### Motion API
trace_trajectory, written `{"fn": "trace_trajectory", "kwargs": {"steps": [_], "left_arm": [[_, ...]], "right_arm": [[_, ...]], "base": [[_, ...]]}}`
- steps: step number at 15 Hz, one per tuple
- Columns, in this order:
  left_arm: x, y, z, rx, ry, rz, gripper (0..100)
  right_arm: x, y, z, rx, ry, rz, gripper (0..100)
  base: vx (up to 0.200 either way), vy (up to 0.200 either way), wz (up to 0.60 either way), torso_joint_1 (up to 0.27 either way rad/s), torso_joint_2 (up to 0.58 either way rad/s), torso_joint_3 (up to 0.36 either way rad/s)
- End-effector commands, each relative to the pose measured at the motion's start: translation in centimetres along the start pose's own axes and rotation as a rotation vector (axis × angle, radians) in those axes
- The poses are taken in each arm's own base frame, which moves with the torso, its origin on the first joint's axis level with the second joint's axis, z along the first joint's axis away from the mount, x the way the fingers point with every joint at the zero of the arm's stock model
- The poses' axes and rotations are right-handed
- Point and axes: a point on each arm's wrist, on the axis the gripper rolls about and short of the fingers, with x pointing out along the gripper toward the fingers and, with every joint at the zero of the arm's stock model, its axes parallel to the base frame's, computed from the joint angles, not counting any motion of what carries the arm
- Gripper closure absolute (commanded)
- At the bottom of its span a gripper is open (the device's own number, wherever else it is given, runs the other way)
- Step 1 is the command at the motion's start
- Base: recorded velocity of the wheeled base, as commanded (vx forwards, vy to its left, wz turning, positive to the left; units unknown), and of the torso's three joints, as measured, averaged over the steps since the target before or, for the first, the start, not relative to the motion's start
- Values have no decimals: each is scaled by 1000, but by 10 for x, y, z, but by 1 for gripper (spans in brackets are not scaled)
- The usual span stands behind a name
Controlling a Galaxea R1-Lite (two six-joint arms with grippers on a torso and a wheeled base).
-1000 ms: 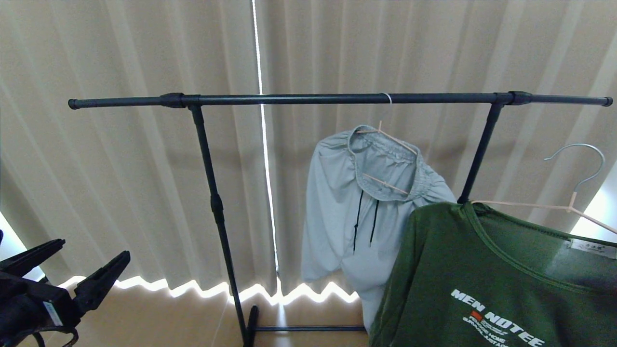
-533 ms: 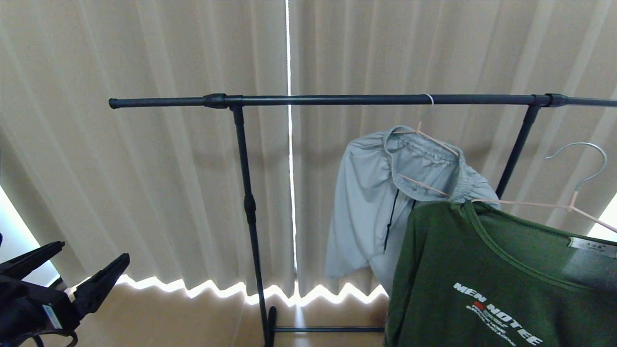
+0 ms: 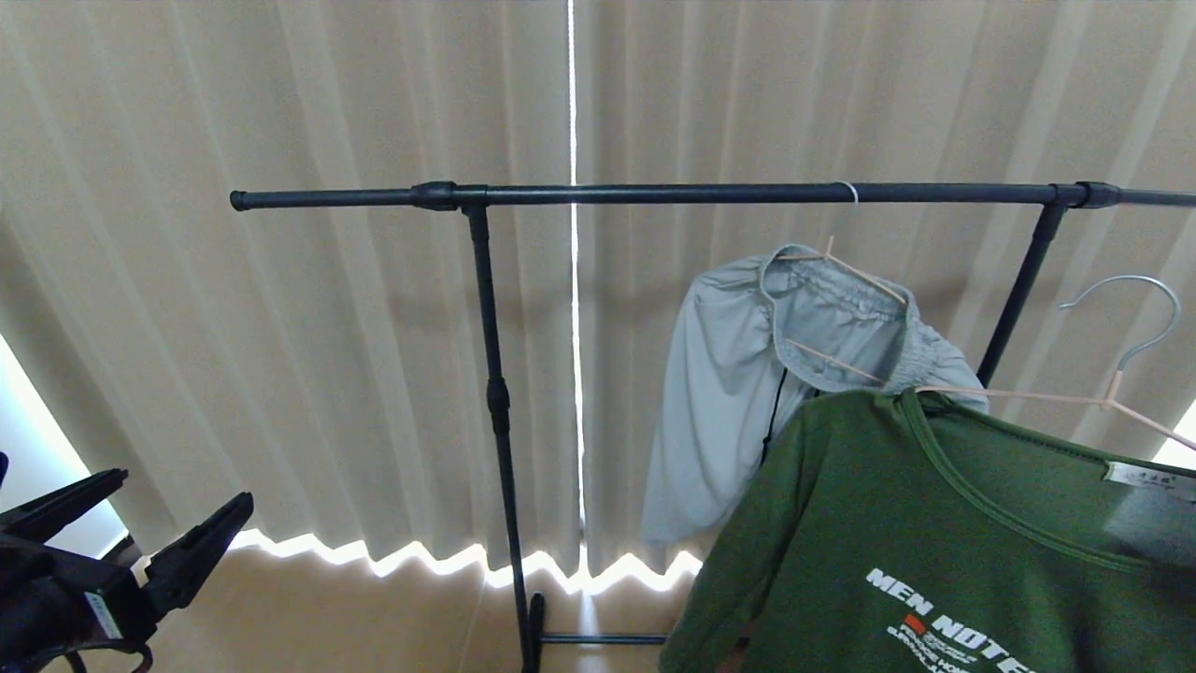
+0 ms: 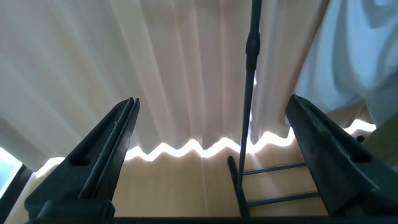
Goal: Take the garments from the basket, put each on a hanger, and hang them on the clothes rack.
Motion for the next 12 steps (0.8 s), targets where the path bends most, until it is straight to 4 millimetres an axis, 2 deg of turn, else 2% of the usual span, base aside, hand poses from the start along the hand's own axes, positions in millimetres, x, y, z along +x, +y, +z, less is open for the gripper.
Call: {"fn": "trace_trajectory", "kwargs": {"steps": [1,3,7,9,12], "left_arm": [[0,-1,0,1,1,-6,0],[1,-1,0,1,0,-9,0],[1,-2,2,3,-6,-22,0],[-2,-9,5,9,-35,-76,0],[-6,-12,12,13,-79,-105,0]], "right_arm": [[0,0,0,-1,3,4,100],[0,0,1,-1,-8,4,100],[-5,9,14,-25,-83,120,100],[7,18,31,-52,-56,205,100],[32,24,56,-68,-7,241,100]], "base": [[0,0,0,0,0,0],[0,0,0,0,0,0],[0,0,0,0,0,0],[0,0,0,0,0,0],[0,0,0,0,0,0]]}}
